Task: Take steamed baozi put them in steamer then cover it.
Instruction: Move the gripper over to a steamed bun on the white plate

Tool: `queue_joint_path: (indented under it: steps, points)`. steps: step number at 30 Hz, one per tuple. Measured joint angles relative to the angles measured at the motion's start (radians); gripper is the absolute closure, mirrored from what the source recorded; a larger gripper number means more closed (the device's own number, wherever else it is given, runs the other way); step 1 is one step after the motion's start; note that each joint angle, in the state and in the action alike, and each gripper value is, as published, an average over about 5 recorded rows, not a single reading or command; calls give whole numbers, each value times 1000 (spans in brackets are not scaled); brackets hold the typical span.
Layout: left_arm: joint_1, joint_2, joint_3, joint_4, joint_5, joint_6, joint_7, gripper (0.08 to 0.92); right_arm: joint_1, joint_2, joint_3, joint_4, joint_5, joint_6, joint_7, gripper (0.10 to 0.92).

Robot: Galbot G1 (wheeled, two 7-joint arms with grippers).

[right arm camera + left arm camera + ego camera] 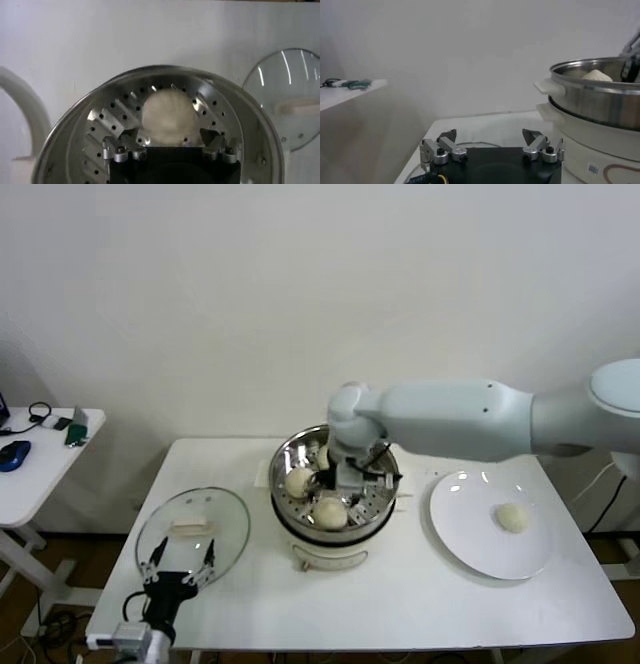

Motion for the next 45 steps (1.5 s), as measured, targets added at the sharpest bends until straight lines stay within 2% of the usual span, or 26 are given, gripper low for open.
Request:
queue_joint_path:
  steps: [8, 14, 20, 26, 35, 45]
  points:
    - [-8, 10, 1, 1, -1, 2, 1, 177, 191, -137, -133, -80, 270, -78, -125, 203]
    - [-17, 17, 8, 8, -2, 6, 3, 177, 226, -295, -219, -155, 355, -155, -155, 203]
    - [-22, 17, 8, 16, 3, 11, 6, 177, 116, -432, -189, -246, 314, -204, -147, 203]
    - [-22, 9, -3, 17, 6, 13, 7, 177, -67, -495, -67, -345, 229, -235, -121, 203]
    - [-12, -8, -10, 18, 16, 11, 5, 177, -313, -512, 123, -474, 113, -258, -91, 203]
    - [-1, -15, -13, 19, 24, 7, 4, 177, -498, -462, 299, -620, 26, -257, -61, 203]
